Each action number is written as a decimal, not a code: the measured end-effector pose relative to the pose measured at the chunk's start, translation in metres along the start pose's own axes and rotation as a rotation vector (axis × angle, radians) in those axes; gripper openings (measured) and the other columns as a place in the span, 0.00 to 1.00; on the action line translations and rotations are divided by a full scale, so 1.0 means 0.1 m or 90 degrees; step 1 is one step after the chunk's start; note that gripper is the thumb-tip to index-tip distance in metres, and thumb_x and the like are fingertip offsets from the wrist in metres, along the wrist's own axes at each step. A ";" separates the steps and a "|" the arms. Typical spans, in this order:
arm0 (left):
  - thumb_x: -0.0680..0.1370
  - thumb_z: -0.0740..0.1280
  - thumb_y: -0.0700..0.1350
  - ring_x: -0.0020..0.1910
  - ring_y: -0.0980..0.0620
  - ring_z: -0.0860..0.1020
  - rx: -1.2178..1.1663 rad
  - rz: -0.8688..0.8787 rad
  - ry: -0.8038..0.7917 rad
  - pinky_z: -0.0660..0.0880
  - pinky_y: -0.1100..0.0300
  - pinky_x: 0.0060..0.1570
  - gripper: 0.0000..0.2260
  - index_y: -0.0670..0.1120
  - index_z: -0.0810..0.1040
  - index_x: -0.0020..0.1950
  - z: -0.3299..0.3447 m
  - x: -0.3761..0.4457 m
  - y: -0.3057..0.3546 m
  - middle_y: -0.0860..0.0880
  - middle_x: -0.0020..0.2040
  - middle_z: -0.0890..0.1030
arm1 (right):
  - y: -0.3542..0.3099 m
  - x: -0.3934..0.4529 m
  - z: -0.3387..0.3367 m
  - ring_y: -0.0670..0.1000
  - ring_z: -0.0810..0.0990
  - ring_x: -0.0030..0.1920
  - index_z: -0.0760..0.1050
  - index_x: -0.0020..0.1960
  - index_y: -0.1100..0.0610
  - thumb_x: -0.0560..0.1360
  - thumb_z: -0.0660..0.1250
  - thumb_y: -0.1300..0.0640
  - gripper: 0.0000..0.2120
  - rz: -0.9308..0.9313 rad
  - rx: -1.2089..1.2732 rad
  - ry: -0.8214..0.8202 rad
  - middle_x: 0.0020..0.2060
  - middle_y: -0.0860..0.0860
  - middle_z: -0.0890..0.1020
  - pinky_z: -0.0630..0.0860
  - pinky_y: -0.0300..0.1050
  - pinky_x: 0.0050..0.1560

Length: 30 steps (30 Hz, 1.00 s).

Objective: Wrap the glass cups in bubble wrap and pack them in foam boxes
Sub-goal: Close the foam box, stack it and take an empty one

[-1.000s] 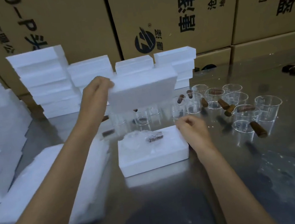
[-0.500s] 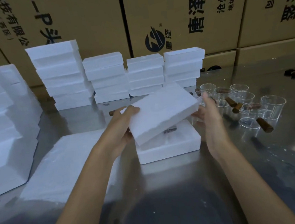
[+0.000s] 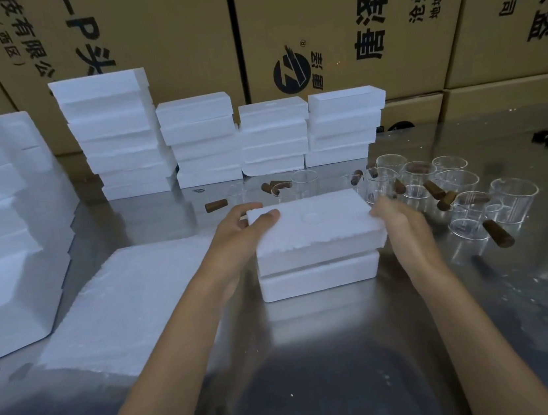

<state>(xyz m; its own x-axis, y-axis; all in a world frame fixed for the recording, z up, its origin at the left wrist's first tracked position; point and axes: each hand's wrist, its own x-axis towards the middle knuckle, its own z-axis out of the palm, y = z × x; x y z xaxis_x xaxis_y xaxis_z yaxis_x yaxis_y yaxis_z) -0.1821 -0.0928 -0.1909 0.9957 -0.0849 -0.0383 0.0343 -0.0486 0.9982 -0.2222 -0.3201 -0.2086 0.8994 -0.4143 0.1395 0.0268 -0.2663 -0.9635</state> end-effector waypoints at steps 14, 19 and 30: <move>0.74 0.73 0.56 0.54 0.50 0.82 0.040 -0.083 -0.019 0.78 0.57 0.56 0.23 0.48 0.74 0.66 -0.04 0.10 -0.11 0.48 0.58 0.83 | 0.03 0.02 0.13 0.50 0.71 0.37 0.71 0.39 0.50 0.74 0.60 0.45 0.10 0.154 0.039 -0.106 0.36 0.48 0.74 0.63 0.47 0.38; 0.75 0.73 0.55 0.50 0.53 0.84 0.010 -0.072 -0.023 0.79 0.60 0.51 0.21 0.49 0.74 0.64 -0.04 0.09 -0.12 0.50 0.53 0.85 | 0.03 0.01 0.12 0.50 0.70 0.36 0.69 0.41 0.51 0.74 0.59 0.44 0.11 0.149 0.034 -0.116 0.35 0.47 0.73 0.64 0.47 0.38; 0.76 0.72 0.54 0.51 0.54 0.81 -0.066 -0.001 0.053 0.77 0.64 0.42 0.19 0.51 0.74 0.64 -0.05 0.09 -0.20 0.53 0.54 0.80 | 0.00 -0.10 0.23 0.46 0.79 0.56 0.81 0.45 0.38 0.65 0.65 0.35 0.14 0.104 0.134 -0.085 0.51 0.40 0.82 0.74 0.48 0.60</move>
<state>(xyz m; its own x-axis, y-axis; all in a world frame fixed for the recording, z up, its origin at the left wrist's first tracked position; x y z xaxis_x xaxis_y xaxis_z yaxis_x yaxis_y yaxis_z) -0.1735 -0.0879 -0.2111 0.9992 -0.0020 -0.0404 0.0404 0.0541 0.9977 -0.2212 -0.2954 -0.2149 0.9485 -0.3142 -0.0389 -0.0456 -0.0139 -0.9989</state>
